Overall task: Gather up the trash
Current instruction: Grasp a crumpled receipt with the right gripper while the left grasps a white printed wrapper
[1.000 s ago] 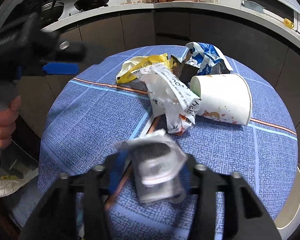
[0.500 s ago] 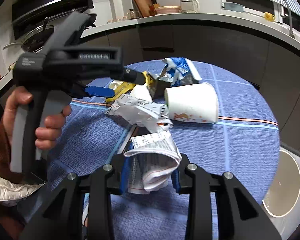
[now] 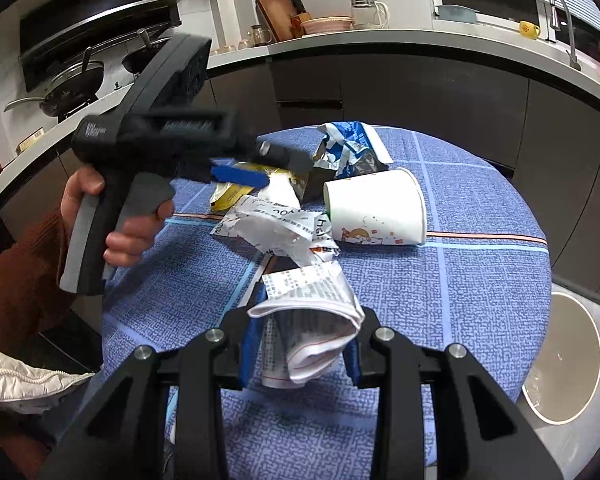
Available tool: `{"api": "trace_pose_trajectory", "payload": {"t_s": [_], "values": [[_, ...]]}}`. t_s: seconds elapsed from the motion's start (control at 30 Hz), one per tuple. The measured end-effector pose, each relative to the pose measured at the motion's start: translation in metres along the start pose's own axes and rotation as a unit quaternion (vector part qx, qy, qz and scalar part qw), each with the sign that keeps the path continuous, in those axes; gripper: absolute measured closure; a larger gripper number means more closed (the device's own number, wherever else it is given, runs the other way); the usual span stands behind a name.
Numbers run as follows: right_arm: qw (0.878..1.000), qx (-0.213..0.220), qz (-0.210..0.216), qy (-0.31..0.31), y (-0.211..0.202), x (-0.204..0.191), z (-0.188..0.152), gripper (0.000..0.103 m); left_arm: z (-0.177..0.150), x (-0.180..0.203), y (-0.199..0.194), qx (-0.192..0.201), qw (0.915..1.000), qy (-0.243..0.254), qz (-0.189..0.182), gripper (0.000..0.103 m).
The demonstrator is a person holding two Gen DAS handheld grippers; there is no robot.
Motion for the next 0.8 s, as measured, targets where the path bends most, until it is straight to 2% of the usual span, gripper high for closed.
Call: {"api": "trace_pose_trajectory", "payload": {"t_s": [0.07,0.27,0.3,0.43,0.5,0.6,0.73,0.8], "values": [[1.0,0.001,-0.002,0.002,-0.002,0.001,0.0,0.068,-0.007,0.004,0.006,-0.018,0.9997,0.017,0.002,0.014],[1.0,0.0,-0.009,0.002,-0.007,0.003,-0.003,0.068,-0.037,0.024,0.012,-0.059,0.9946,0.076,0.04,0.014],[1.0,-0.001,-0.011,0.002,-0.007,0.003,-0.003,0.068,-0.042,0.028,0.013,-0.062,0.9924,0.09,0.056,0.015],[1.0,-0.003,-0.018,0.009,-0.008,0.008,-0.006,0.068,-0.05,0.034,0.021,-0.08,0.9876,0.105,0.084,0.041],[1.0,-0.004,-0.021,0.015,-0.008,0.011,-0.007,0.068,-0.052,0.034,0.023,-0.074,0.9884,0.1,0.087,0.044],[1.0,-0.004,-0.021,0.022,-0.008,0.014,-0.008,0.068,-0.051,0.032,0.026,-0.072,0.9896,0.086,0.09,0.057],[0.999,-0.001,-0.021,0.027,-0.01,0.014,-0.008,0.07,-0.057,0.032,0.014,-0.065,0.9898,0.073,0.104,0.087],[0.999,0.006,-0.019,0.03,-0.015,0.014,-0.008,0.07,-0.062,0.038,0.003,-0.051,0.9904,0.064,0.111,0.091]]}}
Point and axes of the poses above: each gripper's, at about its wrist camera, not at the fingertips, and y roughly the way its jaws point, x to its right, z to its top, the point moved 1 cm from there along y, roughly the way its jaws point, and after that the axes turned 5 degrees about -x, right-handed, at the moved point
